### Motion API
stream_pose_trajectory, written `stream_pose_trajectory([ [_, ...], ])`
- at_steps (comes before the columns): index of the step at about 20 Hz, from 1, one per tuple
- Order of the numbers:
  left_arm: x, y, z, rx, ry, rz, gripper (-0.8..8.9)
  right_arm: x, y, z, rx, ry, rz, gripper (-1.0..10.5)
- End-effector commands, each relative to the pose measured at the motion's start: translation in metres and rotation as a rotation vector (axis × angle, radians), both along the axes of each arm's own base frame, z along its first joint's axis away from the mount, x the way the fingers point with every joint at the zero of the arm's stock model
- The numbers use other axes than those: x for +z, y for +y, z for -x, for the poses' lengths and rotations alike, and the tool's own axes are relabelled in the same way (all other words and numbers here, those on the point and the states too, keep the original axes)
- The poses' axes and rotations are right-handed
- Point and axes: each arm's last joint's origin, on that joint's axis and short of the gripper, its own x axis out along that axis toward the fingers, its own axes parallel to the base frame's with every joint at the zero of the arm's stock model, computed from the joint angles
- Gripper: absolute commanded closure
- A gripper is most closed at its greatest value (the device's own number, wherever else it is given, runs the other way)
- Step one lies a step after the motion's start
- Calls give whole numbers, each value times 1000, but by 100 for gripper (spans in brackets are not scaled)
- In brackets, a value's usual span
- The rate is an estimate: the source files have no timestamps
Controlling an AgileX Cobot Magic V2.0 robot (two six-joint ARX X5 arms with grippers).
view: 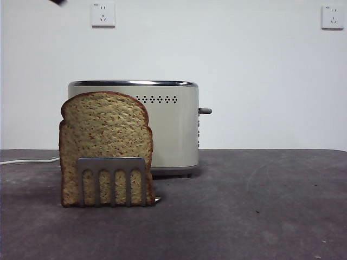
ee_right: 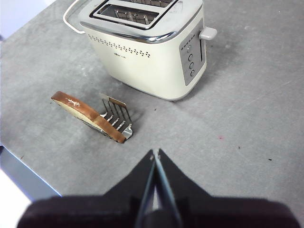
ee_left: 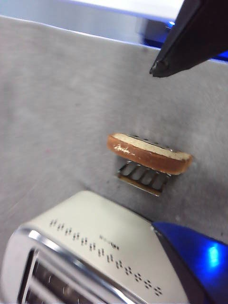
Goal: Pick up a slice of bread from the rack,put the bread on the toaster,press the button
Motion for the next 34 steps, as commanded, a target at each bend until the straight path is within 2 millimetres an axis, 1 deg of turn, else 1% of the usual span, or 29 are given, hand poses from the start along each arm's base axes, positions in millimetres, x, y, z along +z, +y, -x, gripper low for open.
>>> stream_pose_trajectory([
  [1,-8,-19,-12,-90,-38,-120,271,1,0,1,8,-9,1,959],
  [3,-21,-33,-23,-121,-21,-205,271,1,0,1,8,-9,1,958],
  [6,-43,-50,-40,-154,42,-262,283,1,0,1,8,-9,1,958],
  [9,-61,-60,-54,-163,82,-313,284,1,0,1,8,-8,1,958],
  [12,-72,-65,-61,-169,107,-333,290,1,0,1,8,-8,1,958],
  [13,-73,-66,-63,-169,109,-335,340,1,0,1,8,-8,1,958],
  [15,-74,-66,-63,-170,113,-337,497,1,0,1,8,-8,1,958],
  [16,-75,-67,-64,-170,115,-338,557,1,0,1,8,-8,1,958],
  [17,-75,-67,-64,-170,117,-339,611,1,0,1,8,-8,0,958],
  [18,-76,-67,-64,-170,118,-339,641,1,0,1,8,-8,0,958],
  [20,-77,-67,-65,-170,124,-342,642,1,0,1,8,-8,0,958],
  [21,-78,-67,-65,-171,125,-343,667,1,0,1,8,-8,0,958],
  [23,-78,-68,-65,-171,127,-344,668,1,0,1,8,-7,0,958],
  [24,-78,-68,-66,-171,126,-344,733,1,0,1,8,-7,0,958],
  [25,-78,-68,-66,-171,126,-344,770,1,0,1,8,-8,0,958],
  [26,-78,-68,-66,-170,126,-344,828,1,0,1,8,-7,0,958],
  [34,-72,-69,-69,-136,52,-344,822,1,0,1,8,-7,0,958],
])
